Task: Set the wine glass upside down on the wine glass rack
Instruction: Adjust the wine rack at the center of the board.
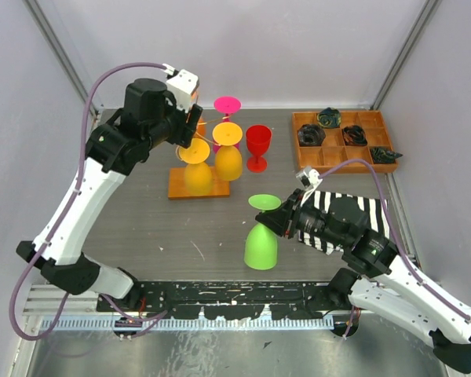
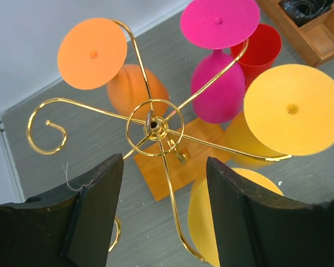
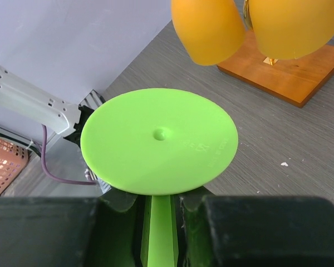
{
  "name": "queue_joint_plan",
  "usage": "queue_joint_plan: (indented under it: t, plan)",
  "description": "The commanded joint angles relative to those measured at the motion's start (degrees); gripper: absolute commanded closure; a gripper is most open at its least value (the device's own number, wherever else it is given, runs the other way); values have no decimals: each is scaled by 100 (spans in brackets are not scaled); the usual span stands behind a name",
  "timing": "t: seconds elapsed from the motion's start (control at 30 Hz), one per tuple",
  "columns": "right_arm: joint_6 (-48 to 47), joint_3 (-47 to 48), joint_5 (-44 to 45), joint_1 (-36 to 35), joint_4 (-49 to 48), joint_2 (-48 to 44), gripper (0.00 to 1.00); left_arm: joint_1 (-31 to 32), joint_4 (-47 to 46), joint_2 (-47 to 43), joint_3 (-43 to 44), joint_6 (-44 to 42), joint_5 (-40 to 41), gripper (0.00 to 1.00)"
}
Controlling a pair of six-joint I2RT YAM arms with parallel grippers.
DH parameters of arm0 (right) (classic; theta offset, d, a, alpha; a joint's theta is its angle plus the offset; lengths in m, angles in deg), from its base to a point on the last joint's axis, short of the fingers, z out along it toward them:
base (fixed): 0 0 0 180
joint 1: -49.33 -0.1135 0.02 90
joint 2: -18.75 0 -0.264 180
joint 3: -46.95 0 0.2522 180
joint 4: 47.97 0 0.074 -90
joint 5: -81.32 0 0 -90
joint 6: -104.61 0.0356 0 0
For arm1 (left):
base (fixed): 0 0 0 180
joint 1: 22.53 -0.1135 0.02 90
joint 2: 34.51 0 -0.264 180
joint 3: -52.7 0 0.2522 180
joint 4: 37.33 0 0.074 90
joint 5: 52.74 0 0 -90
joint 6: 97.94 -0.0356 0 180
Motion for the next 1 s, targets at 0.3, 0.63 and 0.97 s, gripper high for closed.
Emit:
queue_joint_plan:
  t: [0.3,0.63,0.97]
  plan:
    - [72,-25,72,2,-152,-148,99,-431,245,675,584,545,-57,37]
    - [57,-34,88,-4,-41,-219,99,-547,252,965,713,650,-45,45]
    - [10,-9,149,-4,66,-289,99,-569,321,1252,901,676,-2,58]
